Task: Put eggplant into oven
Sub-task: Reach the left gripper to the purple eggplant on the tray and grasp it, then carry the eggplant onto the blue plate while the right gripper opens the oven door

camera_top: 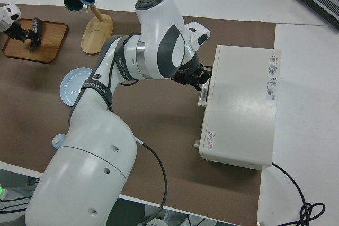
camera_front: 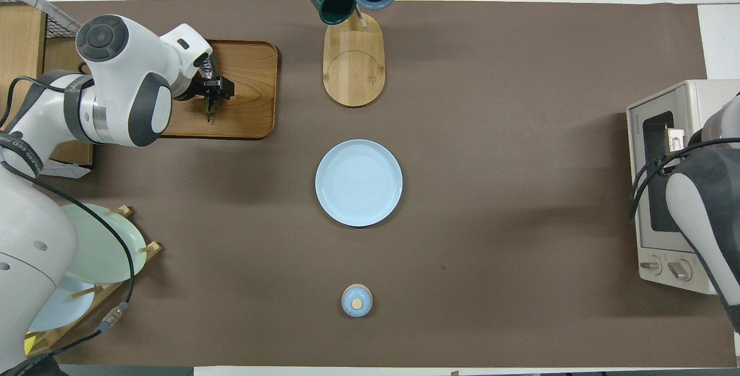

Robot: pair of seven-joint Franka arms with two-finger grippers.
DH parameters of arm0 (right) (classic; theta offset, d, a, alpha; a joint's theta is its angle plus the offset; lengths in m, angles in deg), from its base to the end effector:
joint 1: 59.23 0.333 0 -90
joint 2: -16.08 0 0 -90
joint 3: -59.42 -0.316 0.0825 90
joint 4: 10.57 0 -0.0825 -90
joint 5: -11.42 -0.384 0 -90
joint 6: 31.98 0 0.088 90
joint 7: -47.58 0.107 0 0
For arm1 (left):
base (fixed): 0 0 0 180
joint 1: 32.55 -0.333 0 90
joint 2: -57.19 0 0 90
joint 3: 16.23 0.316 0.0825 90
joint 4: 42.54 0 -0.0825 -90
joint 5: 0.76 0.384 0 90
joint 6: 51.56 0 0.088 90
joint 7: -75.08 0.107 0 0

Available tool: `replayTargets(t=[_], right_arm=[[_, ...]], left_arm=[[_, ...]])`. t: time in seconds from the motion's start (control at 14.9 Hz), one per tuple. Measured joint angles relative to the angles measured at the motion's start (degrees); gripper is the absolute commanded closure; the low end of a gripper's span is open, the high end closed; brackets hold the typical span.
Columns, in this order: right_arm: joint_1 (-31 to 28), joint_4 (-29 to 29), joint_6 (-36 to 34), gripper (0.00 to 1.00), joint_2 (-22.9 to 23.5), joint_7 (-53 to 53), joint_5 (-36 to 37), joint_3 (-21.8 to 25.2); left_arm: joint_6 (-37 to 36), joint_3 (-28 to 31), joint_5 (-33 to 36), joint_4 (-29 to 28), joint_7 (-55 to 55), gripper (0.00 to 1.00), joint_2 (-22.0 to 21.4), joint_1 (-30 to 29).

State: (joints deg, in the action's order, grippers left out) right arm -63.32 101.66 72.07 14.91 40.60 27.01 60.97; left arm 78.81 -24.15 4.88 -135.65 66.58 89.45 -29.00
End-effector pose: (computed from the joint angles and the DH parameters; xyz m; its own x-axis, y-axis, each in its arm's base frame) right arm 0.5346 -0.0751 0.4755 0.9834 0.0857 -0.1598 0.1219 -0.9649 0.2326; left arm 0.6854 -0.1237 0.3053 0.9918 -0.0868 0.0933 -0.0878 -0.9961 0.0069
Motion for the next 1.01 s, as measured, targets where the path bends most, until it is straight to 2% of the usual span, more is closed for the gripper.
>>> replayTargets(t=[0.2,0.4,0.47,0.54,0.61,0.81,1.01], right_arm=[[-0.04,0.32,0.51,1.0,0.0,-0.38,0.04,0.06],[-0.92,1.68,2.58,1.0,-0.08,-0.56,0.05,0.17],[-1.01,2.07,3.06,1.0,-0.31,-0.77,-0.01,0.12],[-1.02,2.3,3.28,1.0,-0.61,-0.77,0.0,0.11],[-1.03,2.52,3.53,1.0,-0.75,-0.77,-0.01,0.12],[-1.0,2.74,3.8,1.0,-0.78,-0.77,-1.01,0.1],[-0.81,3.06,4.16,1.0,-0.79,-0.77,-3.37,0.0]], left_arm=[[1.44,-0.01,0.01,-0.83,0.54,0.34,0.01,0.15],[1.72,-0.01,0.02,-0.93,0.64,0.64,0.01,0.29],[1.73,0.01,0.06,-0.87,0.7,0.78,-0.04,0.28],[1.73,0.02,0.07,-0.79,0.74,0.96,-0.09,0.25],[1.73,0.02,0.07,-0.79,0.75,1.0,-0.08,0.24],[1.06,0.0,-0.04,-0.31,0.75,1.0,-0.09,0.25],[-2.63,-0.28,-1.69,1.31,0.73,1.0,-1.16,0.48]])
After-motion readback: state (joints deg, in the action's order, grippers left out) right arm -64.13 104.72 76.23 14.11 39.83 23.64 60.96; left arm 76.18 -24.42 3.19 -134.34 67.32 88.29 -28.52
